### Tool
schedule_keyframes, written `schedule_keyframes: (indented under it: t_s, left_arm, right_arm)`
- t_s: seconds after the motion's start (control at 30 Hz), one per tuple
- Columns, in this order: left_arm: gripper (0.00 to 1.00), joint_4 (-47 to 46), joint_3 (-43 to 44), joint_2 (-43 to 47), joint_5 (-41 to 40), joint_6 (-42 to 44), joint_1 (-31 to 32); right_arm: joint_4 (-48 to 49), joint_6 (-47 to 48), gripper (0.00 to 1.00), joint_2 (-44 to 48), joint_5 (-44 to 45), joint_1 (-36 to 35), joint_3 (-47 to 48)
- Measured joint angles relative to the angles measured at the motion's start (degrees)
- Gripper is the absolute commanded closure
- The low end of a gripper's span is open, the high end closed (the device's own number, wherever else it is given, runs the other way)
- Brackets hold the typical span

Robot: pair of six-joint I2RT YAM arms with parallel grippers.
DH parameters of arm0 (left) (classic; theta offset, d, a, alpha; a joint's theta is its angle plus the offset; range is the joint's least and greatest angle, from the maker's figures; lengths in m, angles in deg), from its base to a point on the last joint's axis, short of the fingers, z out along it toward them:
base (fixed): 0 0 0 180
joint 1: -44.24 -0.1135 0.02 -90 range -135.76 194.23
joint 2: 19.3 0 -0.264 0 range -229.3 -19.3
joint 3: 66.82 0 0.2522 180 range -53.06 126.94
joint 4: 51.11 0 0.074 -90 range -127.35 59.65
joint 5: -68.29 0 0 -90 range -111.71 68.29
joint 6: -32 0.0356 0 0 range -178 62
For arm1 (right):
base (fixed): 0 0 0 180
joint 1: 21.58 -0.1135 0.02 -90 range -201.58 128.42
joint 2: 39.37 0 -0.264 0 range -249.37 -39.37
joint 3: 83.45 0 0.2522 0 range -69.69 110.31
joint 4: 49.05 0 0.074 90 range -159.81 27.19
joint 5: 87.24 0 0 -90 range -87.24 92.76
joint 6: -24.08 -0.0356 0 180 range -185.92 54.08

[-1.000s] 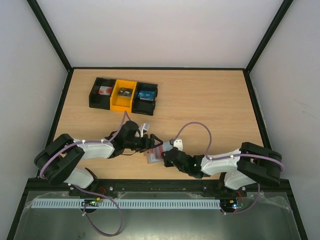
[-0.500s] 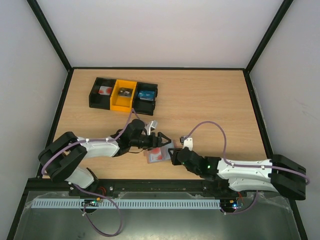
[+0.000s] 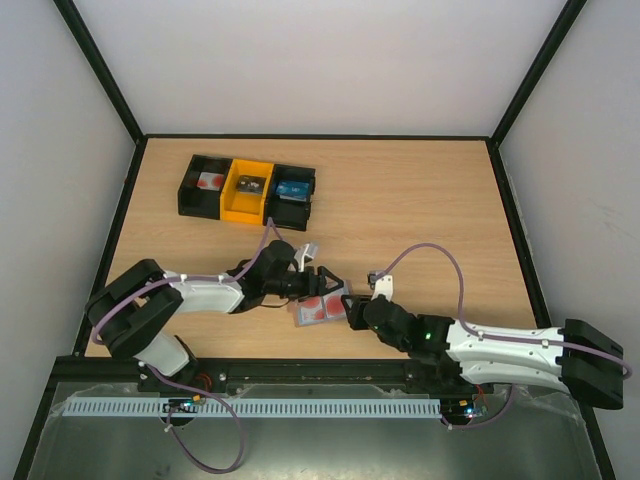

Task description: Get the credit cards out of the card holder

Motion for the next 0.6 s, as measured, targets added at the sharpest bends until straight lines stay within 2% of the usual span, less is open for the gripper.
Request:
schedule_keyframes:
  t_s: [0.2,0.4,0.6]
  left_arm:
    - [0.42,2.69,-0.17,0.79,-3.82,1.14,0.00]
    - [0.52,3.89,-1.22,0.85,-6.25,1.27,0.00]
    - [0.55,3.96,-1.75,-0.24,-7.39,0.87,0.00]
  right_arm:
    - [0.02,1.16,0.77,-4.07,-0.61,0.00,0.55]
    - [0.50,1.84,0.80,-9.09,-1.09,0.02,2.64]
    - [1.01,2.49,0.83,-14.32,-1.18,1.31,3.21]
